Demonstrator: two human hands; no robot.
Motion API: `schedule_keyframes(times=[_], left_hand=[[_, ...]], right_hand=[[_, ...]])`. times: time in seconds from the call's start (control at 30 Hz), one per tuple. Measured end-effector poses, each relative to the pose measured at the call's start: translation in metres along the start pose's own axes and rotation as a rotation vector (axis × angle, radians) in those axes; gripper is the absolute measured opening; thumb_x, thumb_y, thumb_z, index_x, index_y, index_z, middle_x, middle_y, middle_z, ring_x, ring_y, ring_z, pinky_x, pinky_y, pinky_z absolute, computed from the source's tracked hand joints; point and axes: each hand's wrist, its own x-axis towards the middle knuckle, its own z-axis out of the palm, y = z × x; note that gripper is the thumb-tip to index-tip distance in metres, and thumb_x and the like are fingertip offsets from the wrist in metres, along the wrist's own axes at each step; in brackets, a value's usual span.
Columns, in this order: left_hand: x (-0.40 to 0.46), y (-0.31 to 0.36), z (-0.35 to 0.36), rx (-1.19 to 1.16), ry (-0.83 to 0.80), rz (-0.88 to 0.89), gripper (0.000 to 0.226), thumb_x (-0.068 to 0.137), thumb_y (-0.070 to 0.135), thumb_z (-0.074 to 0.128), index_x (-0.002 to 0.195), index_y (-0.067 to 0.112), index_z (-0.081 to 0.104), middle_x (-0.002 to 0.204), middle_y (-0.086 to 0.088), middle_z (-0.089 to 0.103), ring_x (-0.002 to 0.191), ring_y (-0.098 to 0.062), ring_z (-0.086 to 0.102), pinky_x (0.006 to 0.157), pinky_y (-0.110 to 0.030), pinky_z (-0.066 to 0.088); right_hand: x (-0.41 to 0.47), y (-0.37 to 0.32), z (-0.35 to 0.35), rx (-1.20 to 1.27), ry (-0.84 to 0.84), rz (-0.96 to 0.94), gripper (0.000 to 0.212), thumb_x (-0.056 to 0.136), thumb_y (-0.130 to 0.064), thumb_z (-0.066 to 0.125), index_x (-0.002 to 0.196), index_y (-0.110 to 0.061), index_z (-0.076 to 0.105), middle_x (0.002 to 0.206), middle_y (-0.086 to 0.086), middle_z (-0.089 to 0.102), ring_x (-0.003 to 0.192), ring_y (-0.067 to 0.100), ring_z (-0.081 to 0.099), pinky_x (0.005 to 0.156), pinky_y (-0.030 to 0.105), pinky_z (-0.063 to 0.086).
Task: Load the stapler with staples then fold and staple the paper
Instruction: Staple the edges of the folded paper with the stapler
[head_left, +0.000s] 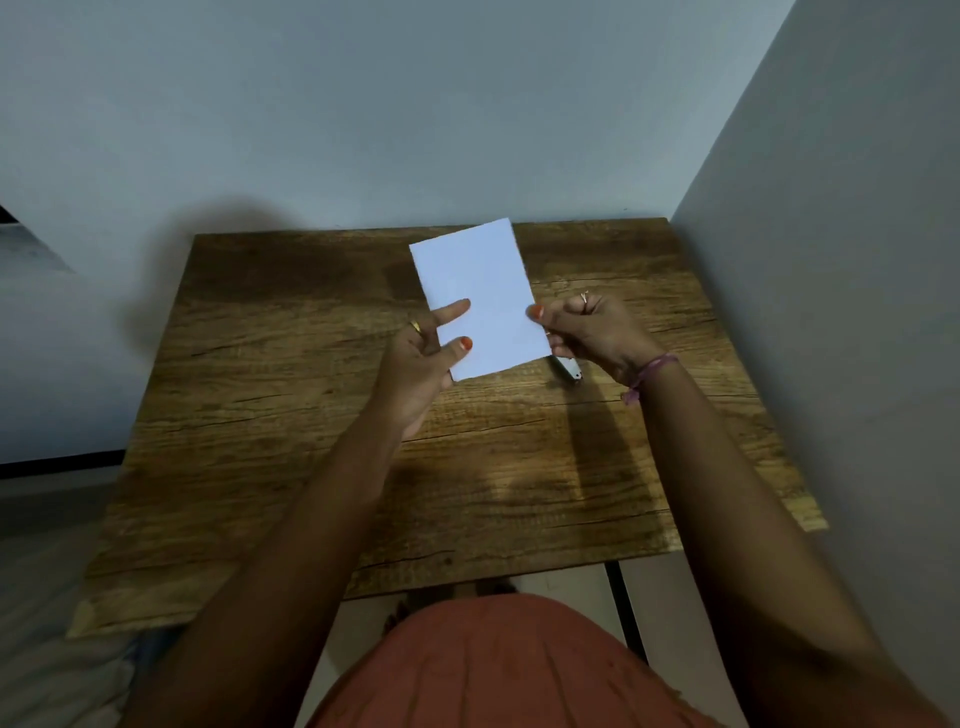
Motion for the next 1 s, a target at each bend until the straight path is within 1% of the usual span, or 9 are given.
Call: schedule_keyframes(times=[0.17,0.23,0.3,0.4,0.5,0.6,0.7,0.9,1.0], left_hand=[[0.003,-0.004,-0.012,-0.056,0.144,0.063,0.035,0.085,0.001,0.065,0.112,0.023,0.067,0.136,-0.001,0.055,0.117,-0.018,0.058,0.087,-0.046,0.055],[0.004,-0.004,-0.015,-0.097,0.155,0.090,0.035,0.087,0.000,0.063,0.112,0.023,0.067,0.135,-0.001,0.055,0.118,-0.017,0.057,0.085,-0.042,0.056],[0.006,-0.003,-0.015,-0.140,0.152,0.096,0.034,0.089,-0.001,0.059,0.110,0.025,0.067,0.137,-0.004,0.054,0.121,-0.018,0.055,0.084,-0.039,0.056],[0.008,-0.002,-0.014,-0.247,0.075,0.095,0.037,0.091,-0.004,0.053,0.110,0.024,0.067,0.139,-0.005,0.051,0.125,-0.022,0.052,0.083,-0.034,0.056],[0.007,0.003,-0.013,-0.335,-0.033,0.117,0.043,0.089,-0.009,0.051,0.117,0.021,0.063,0.142,-0.008,0.048,0.128,-0.024,0.050,0.086,-0.035,0.055],[0.008,0.011,-0.006,-0.377,-0.069,0.143,0.046,0.089,-0.011,0.050,0.122,0.020,0.060,0.141,-0.008,0.049,0.127,-0.022,0.051,0.084,-0.032,0.054],[0.008,0.019,0.004,-0.344,-0.062,0.172,0.046,0.090,-0.010,0.050,0.120,0.024,0.060,0.134,-0.002,0.055,0.122,-0.018,0.055,0.082,-0.031,0.055],[0.009,0.032,0.019,-0.166,-0.014,0.230,0.049,0.086,-0.001,0.058,0.122,0.032,0.061,0.117,0.005,0.067,0.104,-0.013,0.063,0.087,-0.042,0.049],[0.007,0.037,0.023,-0.039,-0.009,0.298,0.057,0.081,0.000,0.063,0.129,0.029,0.056,0.125,-0.001,0.065,0.105,-0.030,0.062,0.071,-0.027,0.054]], right_hand=[[0.027,0.026,-0.009,-0.407,0.474,-0.072,0.020,0.085,-0.024,0.068,0.100,-0.012,0.068,0.088,-0.005,0.065,0.088,0.013,0.064,0.069,0.021,0.049],[0.031,0.042,-0.002,-0.587,0.400,-0.015,0.043,0.076,-0.034,0.076,0.110,-0.011,0.064,0.094,-0.006,0.060,0.089,0.011,0.059,0.064,0.014,0.042],[0.032,0.057,0.008,-0.742,0.290,0.036,0.059,0.071,-0.038,0.080,0.117,-0.008,0.061,0.107,0.001,0.061,0.097,0.015,0.058,0.077,0.024,0.050],[0.029,0.062,0.013,-0.822,0.375,-0.005,0.050,0.081,-0.024,0.073,0.125,-0.005,0.057,0.123,0.013,0.059,0.111,0.025,0.056,0.096,0.032,0.046],[0.017,0.053,0.015,-0.455,0.352,-0.011,0.037,0.085,-0.014,0.068,0.119,-0.001,0.061,0.114,0.015,0.066,0.103,0.022,0.060,0.088,0.025,0.047],[-0.008,0.037,0.024,0.288,0.077,0.014,0.022,0.092,-0.009,0.056,0.110,0.003,0.062,0.104,0.020,0.069,0.089,0.020,0.063,0.085,0.033,0.053],[-0.027,0.021,0.030,0.672,-0.148,0.052,0.016,0.093,-0.011,0.051,0.097,-0.007,0.066,0.092,0.009,0.072,0.085,0.017,0.071,0.073,0.028,0.059],[-0.039,0.007,0.047,0.692,-0.191,0.010,0.025,0.085,-0.026,0.060,0.102,-0.008,0.060,0.087,0.006,0.066,0.071,0.012,0.061,0.052,0.019,0.050],[-0.040,0.001,0.050,0.622,-0.160,-0.004,0.037,0.081,-0.045,0.059,0.100,-0.014,0.068,0.090,0.004,0.063,0.067,0.010,0.055,0.048,0.018,0.046]])
